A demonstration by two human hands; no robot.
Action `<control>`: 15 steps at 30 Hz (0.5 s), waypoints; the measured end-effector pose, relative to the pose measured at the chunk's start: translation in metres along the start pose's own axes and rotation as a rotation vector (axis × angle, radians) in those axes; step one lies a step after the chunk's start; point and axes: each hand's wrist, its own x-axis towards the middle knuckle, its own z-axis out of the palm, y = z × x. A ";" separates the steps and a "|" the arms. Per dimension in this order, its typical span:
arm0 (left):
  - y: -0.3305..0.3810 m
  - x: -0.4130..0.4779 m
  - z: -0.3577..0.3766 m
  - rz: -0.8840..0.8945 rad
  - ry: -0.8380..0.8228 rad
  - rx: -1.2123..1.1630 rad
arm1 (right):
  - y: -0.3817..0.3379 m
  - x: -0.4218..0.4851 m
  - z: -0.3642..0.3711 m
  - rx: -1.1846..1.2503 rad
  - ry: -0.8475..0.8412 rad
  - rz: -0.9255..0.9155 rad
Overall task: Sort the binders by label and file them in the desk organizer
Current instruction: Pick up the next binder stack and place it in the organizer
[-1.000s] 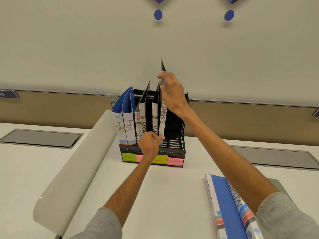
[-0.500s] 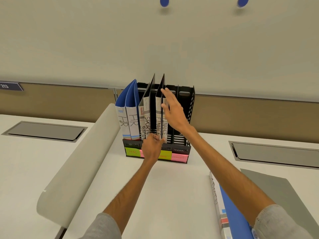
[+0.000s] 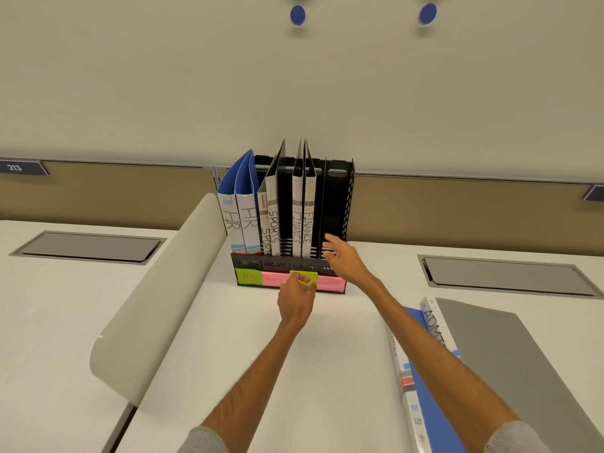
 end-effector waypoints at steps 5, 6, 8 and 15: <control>0.001 -0.038 0.006 -0.034 -0.030 -0.050 | 0.032 -0.047 0.003 -0.038 0.043 0.097; 0.001 -0.044 0.008 -0.042 -0.033 -0.056 | 0.039 -0.057 0.003 -0.041 0.060 0.112; 0.001 -0.057 0.011 -0.051 -0.051 -0.061 | 0.052 -0.076 0.003 -0.046 0.098 0.133; 0.001 -0.090 0.031 -0.023 -0.191 -0.071 | 0.083 -0.131 -0.013 0.001 0.290 0.209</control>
